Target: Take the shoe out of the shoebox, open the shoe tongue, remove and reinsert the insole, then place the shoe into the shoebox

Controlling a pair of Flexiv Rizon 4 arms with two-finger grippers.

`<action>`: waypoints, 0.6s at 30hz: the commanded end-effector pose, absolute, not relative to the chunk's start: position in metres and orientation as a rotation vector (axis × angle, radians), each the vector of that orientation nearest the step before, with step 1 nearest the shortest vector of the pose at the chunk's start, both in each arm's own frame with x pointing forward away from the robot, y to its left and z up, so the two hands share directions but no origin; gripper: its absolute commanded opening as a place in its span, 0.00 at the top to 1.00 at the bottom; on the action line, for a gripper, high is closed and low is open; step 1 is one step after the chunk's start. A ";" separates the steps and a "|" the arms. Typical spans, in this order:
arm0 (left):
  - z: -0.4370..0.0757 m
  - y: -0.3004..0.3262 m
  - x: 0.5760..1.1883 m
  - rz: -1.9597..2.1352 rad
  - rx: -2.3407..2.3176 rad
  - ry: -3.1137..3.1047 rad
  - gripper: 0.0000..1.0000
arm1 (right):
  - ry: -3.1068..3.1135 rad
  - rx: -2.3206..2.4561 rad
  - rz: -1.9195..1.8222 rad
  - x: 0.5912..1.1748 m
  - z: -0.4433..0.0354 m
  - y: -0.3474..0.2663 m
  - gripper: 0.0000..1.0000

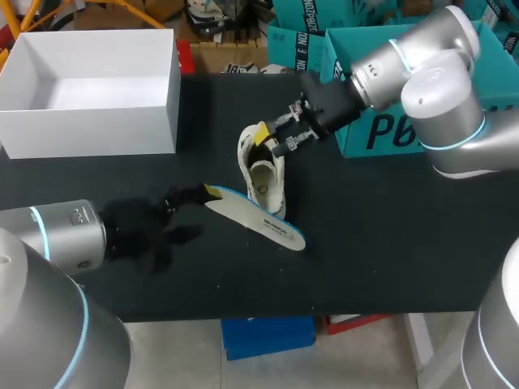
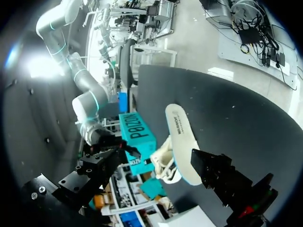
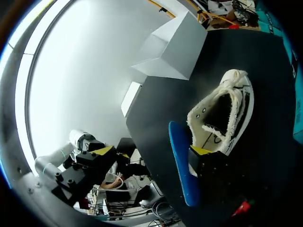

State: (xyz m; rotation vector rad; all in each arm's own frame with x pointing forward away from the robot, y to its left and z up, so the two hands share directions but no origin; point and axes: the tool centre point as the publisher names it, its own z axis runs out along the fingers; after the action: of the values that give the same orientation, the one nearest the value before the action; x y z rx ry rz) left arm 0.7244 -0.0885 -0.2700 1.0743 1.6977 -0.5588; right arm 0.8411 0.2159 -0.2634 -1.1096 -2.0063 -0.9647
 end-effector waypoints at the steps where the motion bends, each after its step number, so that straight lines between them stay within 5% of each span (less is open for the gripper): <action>1: -0.263 -0.073 0.703 -0.544 1.065 1.697 0.00 | -2.087 -1.164 -0.900 0.839 -0.258 0.222 0.00; 18: -0.262 -0.072 0.702 -0.544 1.064 1.698 0.00 | -2.107 -1.153 -0.867 0.836 -0.258 0.224 0.00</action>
State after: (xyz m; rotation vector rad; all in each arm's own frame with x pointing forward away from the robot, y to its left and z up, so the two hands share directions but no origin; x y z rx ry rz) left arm 0.7054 -0.0740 -0.2628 1.0646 1.6995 -0.5458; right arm 0.8371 0.2225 -0.2584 -1.1539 -2.0828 -0.8944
